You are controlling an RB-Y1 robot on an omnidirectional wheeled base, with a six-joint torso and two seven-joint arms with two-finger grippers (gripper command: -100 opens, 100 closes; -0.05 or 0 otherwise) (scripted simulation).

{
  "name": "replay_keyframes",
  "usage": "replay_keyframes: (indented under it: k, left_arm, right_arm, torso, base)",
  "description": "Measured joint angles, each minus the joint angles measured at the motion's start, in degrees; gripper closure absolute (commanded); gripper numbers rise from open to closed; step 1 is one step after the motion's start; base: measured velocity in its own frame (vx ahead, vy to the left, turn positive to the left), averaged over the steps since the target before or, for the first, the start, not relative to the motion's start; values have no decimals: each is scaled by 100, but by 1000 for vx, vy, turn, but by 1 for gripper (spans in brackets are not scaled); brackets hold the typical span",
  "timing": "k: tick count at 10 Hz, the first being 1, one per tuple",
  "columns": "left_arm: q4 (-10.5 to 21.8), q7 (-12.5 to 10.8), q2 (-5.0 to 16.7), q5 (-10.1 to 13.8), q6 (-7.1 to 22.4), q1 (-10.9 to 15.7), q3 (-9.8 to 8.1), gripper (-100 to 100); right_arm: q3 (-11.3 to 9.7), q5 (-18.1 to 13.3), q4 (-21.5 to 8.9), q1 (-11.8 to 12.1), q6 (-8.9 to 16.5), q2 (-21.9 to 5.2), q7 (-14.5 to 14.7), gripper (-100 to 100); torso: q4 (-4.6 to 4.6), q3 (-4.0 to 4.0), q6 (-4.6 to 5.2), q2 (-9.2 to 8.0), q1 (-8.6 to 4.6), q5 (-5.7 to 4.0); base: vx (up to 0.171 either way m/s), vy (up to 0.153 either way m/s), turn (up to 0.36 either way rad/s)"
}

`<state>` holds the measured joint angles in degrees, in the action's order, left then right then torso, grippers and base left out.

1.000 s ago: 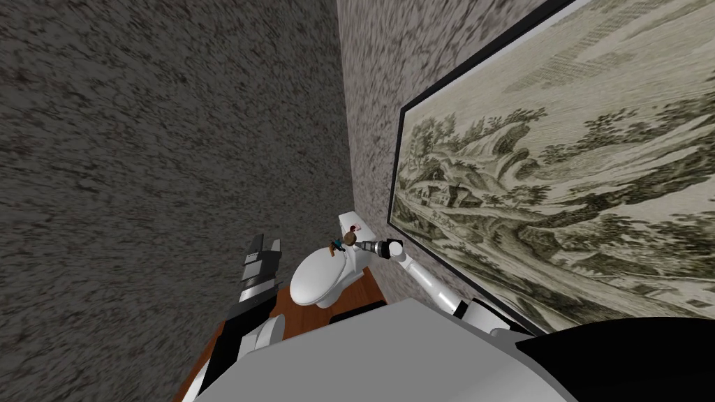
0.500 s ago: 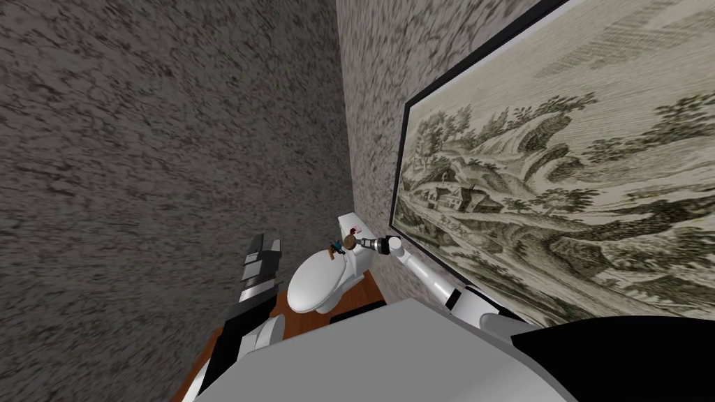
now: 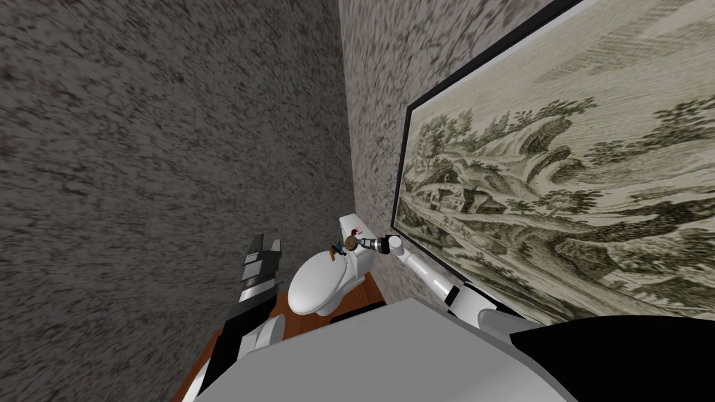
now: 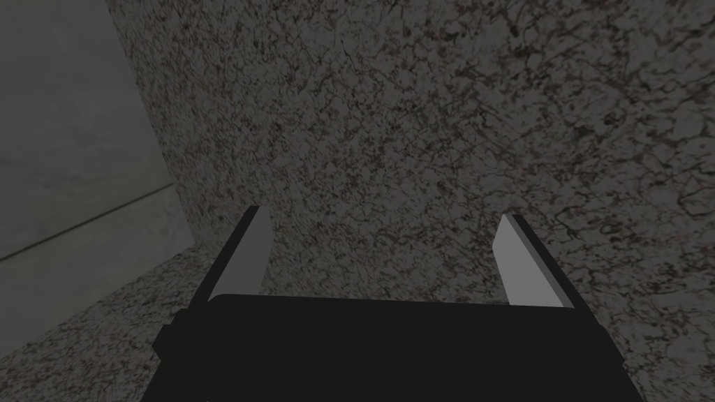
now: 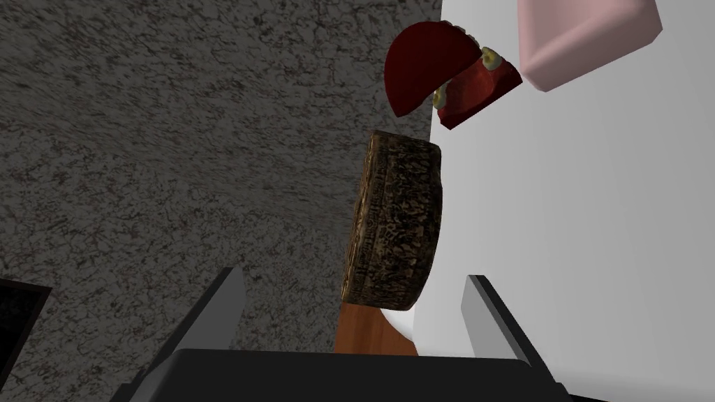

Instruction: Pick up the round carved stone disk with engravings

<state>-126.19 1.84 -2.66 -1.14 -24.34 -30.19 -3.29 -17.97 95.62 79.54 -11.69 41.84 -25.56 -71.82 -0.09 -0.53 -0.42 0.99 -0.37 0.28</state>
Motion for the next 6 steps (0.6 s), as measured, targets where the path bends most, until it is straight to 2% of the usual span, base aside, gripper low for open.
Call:
replay_keyframes:
  k: [4,6]
  left_arm:
    - [0,0,0,0,0,0,0,0]
    - [0,0,0,0,0,0,0,0]
  right_arm:
    - [0,0,0,0,0,0,0,100]
    - [0,0,0,0,0,0,0,-100]
  torso:
    - [0,1,0,-1,-1,0]
    - [0,1,0,-1,-1,0]
  base:
    - [0,0,0]
    - [-1,10,-41]
